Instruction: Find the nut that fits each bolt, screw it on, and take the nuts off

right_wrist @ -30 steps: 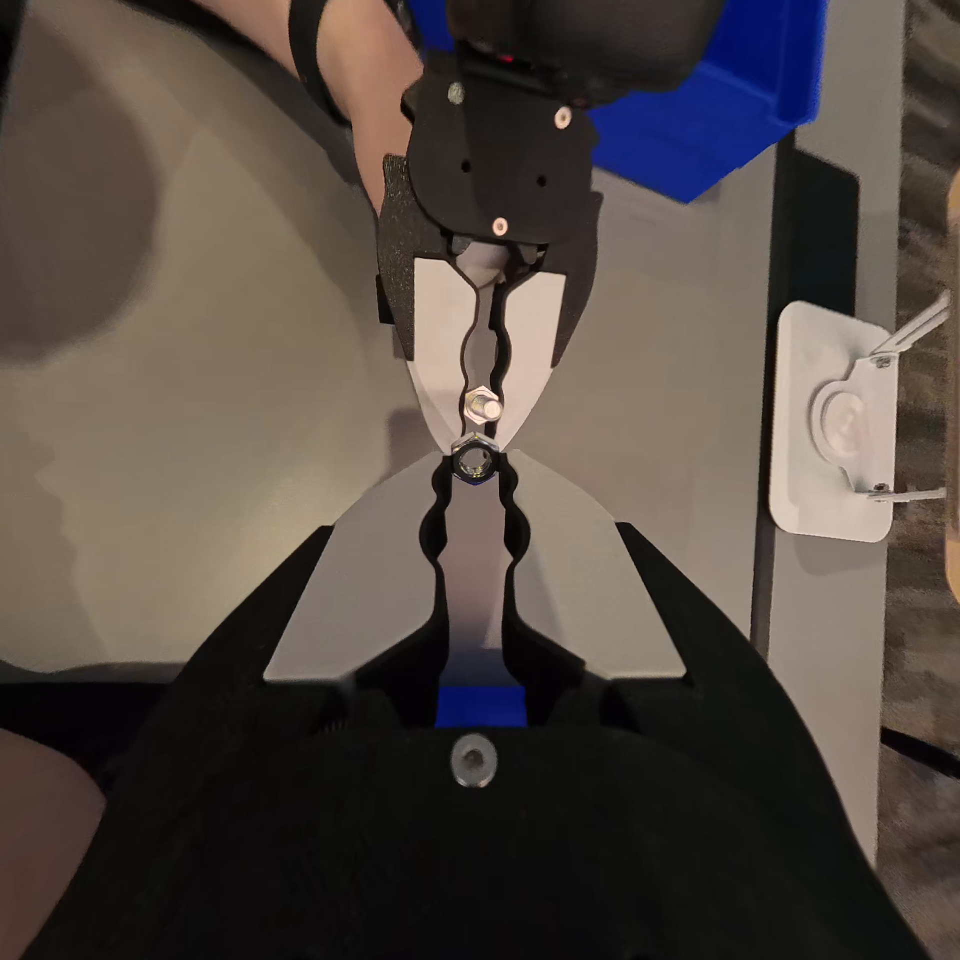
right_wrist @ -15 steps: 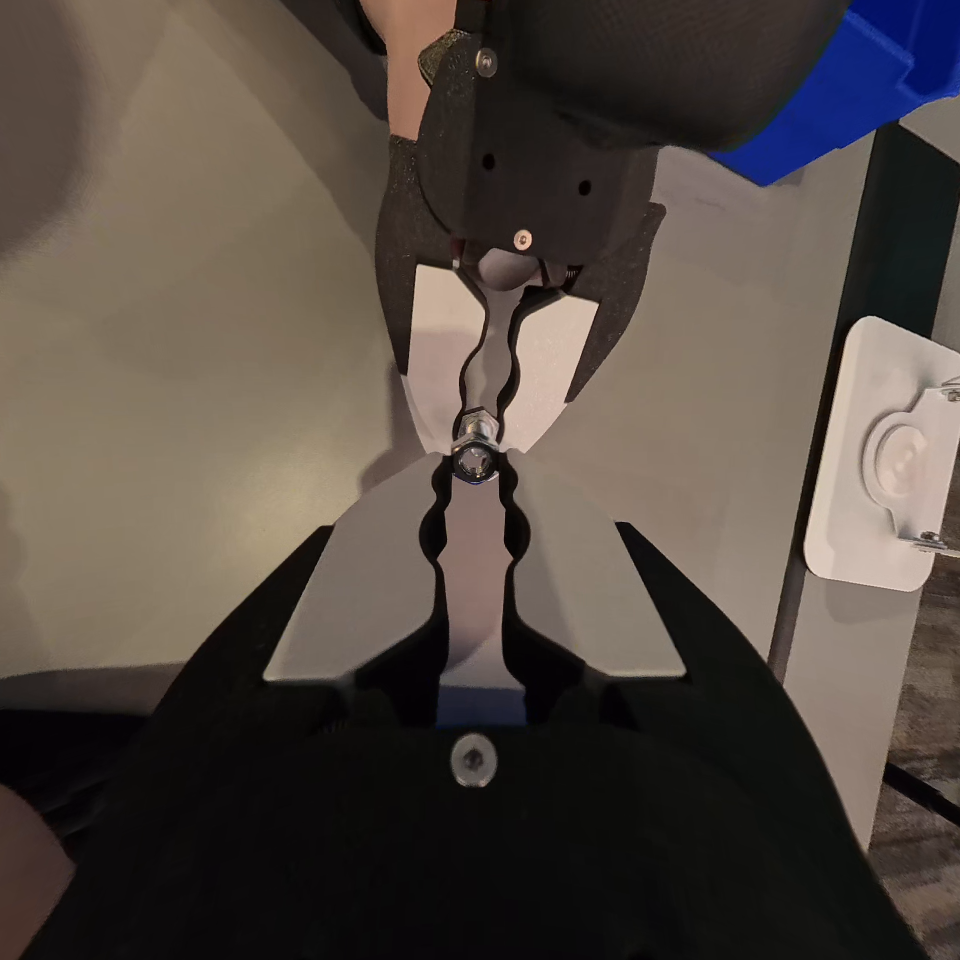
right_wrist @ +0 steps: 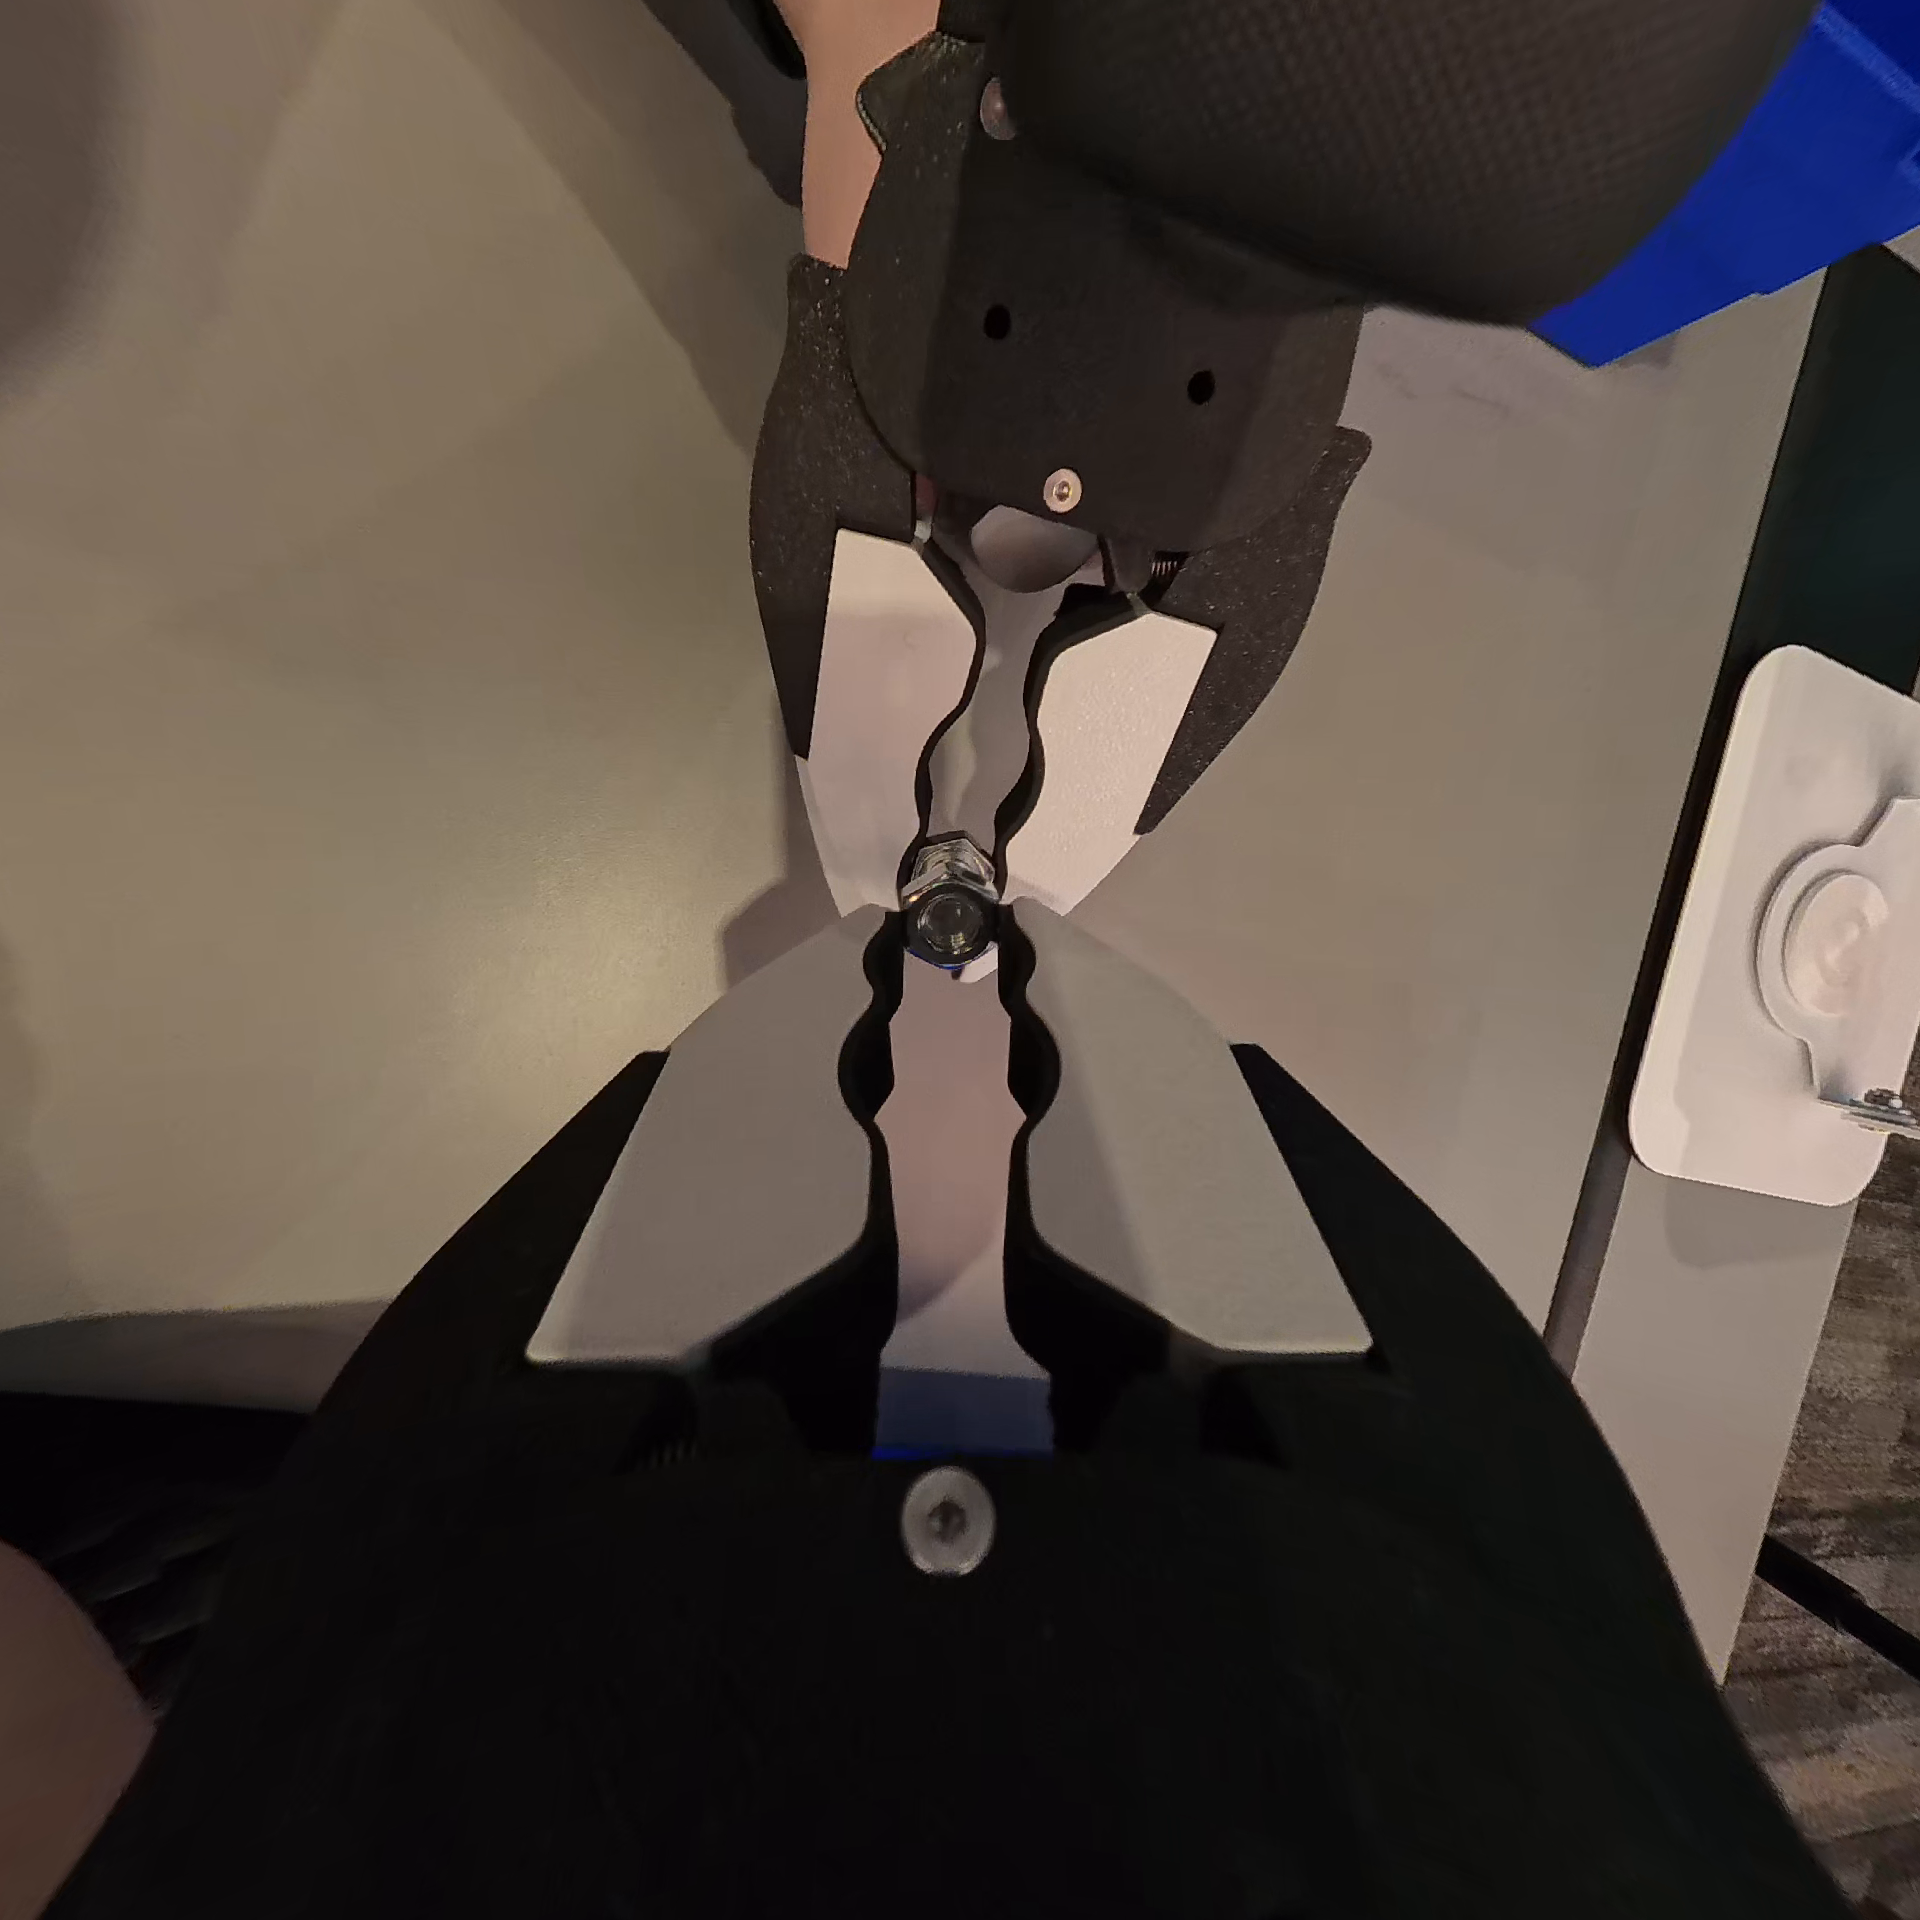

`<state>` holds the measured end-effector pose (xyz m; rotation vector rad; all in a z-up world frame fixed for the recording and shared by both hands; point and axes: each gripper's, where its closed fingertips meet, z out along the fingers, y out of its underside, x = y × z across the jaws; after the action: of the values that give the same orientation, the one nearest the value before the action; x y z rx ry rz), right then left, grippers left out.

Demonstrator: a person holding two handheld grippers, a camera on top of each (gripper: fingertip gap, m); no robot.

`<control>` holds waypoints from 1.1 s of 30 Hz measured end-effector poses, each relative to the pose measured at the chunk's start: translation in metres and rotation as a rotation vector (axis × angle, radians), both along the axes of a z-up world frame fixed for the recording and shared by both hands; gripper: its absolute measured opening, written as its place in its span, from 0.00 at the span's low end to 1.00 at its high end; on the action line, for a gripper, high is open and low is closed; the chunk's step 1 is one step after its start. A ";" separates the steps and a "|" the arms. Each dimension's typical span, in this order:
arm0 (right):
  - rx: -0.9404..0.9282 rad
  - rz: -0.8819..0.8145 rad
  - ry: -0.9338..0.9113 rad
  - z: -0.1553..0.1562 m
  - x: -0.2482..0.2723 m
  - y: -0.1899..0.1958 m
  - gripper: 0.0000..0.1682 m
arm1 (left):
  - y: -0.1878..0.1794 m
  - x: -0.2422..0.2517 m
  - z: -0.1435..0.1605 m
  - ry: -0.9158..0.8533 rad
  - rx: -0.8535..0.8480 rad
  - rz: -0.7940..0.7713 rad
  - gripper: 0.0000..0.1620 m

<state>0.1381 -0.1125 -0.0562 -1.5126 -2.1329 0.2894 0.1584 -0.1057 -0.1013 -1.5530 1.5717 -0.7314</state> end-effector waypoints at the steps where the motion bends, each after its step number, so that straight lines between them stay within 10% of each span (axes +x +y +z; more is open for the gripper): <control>1: 0.003 0.002 0.002 0.000 0.000 0.000 0.11 | -0.001 0.001 0.001 -0.010 -0.008 -0.005 0.09; 18: 0.084 0.081 -0.012 0.009 -0.006 -0.018 0.11 | -0.034 -0.001 0.014 -0.090 -0.209 -0.204 0.09; 33: -0.190 -0.294 0.070 -0.001 -0.010 0.022 0.11 | 0.023 -0.014 0.001 0.099 0.023 0.154 0.09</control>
<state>0.1284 -0.0906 -0.0571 -1.8681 -1.8393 0.4415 0.1447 -0.0826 -0.1004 -1.6939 1.5056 -0.5573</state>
